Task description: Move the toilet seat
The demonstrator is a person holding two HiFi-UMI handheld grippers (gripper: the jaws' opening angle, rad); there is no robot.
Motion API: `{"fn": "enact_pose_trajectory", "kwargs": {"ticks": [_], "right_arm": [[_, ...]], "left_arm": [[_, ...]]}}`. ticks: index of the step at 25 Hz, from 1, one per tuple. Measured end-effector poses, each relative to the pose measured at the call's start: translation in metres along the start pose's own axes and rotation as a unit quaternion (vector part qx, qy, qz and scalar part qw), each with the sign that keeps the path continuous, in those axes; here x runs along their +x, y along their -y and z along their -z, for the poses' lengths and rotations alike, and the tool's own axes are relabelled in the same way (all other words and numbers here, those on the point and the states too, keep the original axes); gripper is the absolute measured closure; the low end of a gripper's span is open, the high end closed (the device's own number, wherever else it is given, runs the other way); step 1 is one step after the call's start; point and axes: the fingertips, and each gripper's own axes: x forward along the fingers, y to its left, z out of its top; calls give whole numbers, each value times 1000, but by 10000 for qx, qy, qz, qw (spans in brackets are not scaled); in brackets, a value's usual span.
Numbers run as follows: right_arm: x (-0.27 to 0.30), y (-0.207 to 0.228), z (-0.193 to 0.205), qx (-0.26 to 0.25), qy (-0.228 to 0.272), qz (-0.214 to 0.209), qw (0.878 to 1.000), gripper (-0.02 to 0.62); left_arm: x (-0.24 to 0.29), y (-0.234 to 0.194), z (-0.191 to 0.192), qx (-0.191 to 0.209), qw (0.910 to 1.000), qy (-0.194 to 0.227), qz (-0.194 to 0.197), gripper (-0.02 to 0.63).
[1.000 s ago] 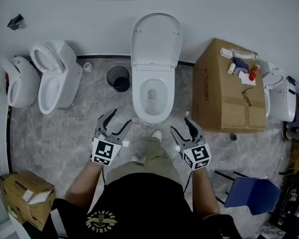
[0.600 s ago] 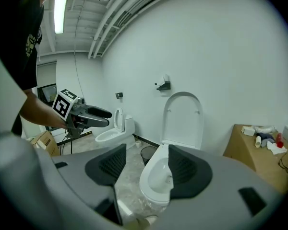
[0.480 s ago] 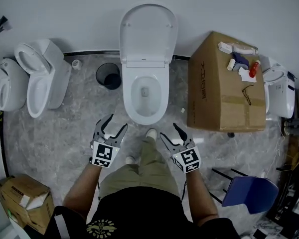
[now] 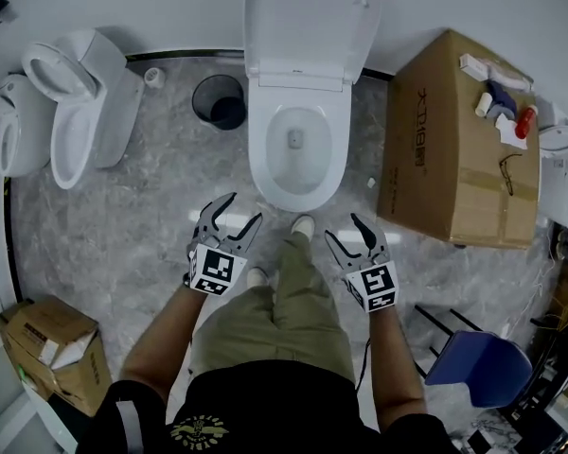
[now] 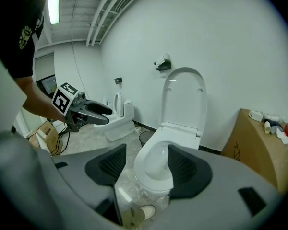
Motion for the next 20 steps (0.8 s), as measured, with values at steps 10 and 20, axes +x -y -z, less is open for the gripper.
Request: {"fn": "enact_pose_trajectory", "kwargs": {"ticks": [10,20], "right_arm": [[62,13,88,0,-596,-33,9982,330],[115,24,169,-63,-1162,-281,9928,330]], "left_arm": [[46,5,95,-290,9980,-563,-42,351],[104,26,184,-270,9926,-1177,161,351]]}}
